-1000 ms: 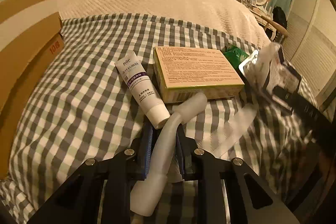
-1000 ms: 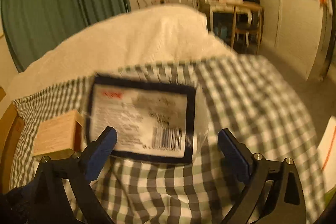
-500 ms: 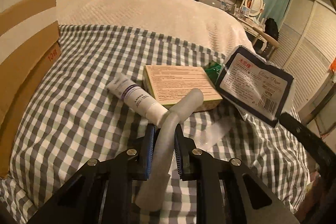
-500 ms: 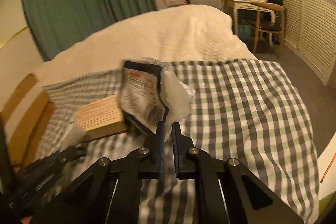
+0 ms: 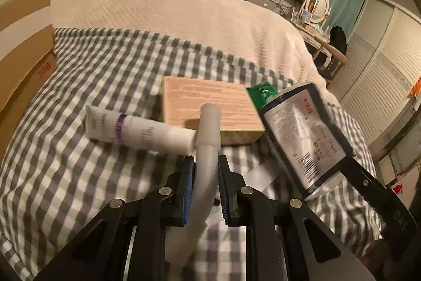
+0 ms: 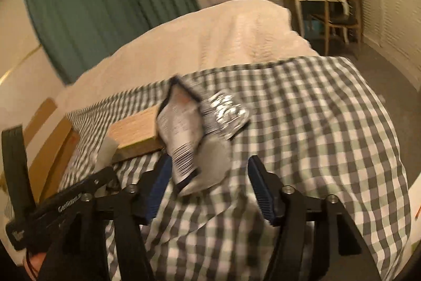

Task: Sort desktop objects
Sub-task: 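Grasp the clear plastic tube with the left gripper while the right grasps the black-framed packet, then carry the clear tube and packet to the box and release both inside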

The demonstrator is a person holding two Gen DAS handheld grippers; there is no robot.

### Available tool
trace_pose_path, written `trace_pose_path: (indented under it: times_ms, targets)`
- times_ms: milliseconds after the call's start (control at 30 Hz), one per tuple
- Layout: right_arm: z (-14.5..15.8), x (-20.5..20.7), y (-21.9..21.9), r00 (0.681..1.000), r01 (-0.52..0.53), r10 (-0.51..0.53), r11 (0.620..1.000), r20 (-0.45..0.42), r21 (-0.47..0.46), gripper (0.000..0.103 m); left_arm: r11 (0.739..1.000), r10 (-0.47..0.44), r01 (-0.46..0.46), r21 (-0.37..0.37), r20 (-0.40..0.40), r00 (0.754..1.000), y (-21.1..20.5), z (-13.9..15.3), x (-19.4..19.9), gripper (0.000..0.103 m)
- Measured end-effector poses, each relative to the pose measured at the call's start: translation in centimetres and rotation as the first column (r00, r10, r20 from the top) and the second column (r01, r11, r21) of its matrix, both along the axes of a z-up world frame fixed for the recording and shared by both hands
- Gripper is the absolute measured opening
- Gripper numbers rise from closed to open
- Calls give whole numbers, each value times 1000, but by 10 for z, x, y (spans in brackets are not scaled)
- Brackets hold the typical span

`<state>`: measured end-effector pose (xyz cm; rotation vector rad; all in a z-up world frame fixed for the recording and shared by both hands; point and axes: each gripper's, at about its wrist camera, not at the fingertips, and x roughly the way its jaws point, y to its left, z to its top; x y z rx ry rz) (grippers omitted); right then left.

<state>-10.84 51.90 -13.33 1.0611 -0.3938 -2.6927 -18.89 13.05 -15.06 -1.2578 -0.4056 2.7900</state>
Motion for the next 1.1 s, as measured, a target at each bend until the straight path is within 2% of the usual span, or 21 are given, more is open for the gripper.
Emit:
trace_pose_path:
  times_ms: [67,100,200,233,267,300,433,533,567,600,800,1000,1100]
  targets:
    - [-6,-13,12,1000,29,-30,996,-8,-89,64,1000,-17,17,13,-4,1000,6,1,-2,18]
    - [-6,-13,12,1000,29,-30,996,-8,-89,64,1000,-25,25,12,-2,1000,9,1,-3,18]
    - [-20,-29,11,1000,6,-2,985,19,-173,61,999,-36,36,1,6,999,11,-1,-5,18]
    - [-23,-33,7,999,-7,14,984,36,-178,55,999,-34,34,-4,19,999,10,-3,-5,18]
    - [-25,-35,3,999,-20,28,985,44,-171,35,999,-32,32,0,35,999,7,-6,-6,18]
    - [-26,-35,-3,998,-35,42,989,49,-147,25,999,-33,33,2,51,998,5,-10,-5,18]
    - [-18,-33,-18,997,-72,74,995,33,-66,22,999,-34,36,-24,75,997,2,-21,-4,18]
    - [-18,-31,-22,997,-76,78,996,30,-48,20,998,-48,49,-26,62,997,2,-20,-2,17]
    - [-18,-31,-22,996,-76,78,996,30,-48,19,998,-55,56,-21,54,997,1,-18,-1,10]
    - [-17,-30,-21,997,-72,73,996,25,-49,18,998,-61,62,-15,48,997,1,-16,0,10]
    - [2,-22,-12,998,-50,48,997,-31,-62,17,996,-59,61,70,-33,998,-14,8,10,10]
    - [26,-11,-9,994,-55,47,995,-94,-83,17,998,-49,51,23,-94,994,-26,38,23,10]
    - [41,-5,-18,989,-68,59,996,-136,-63,17,999,-42,43,6,-116,992,-37,56,28,10]
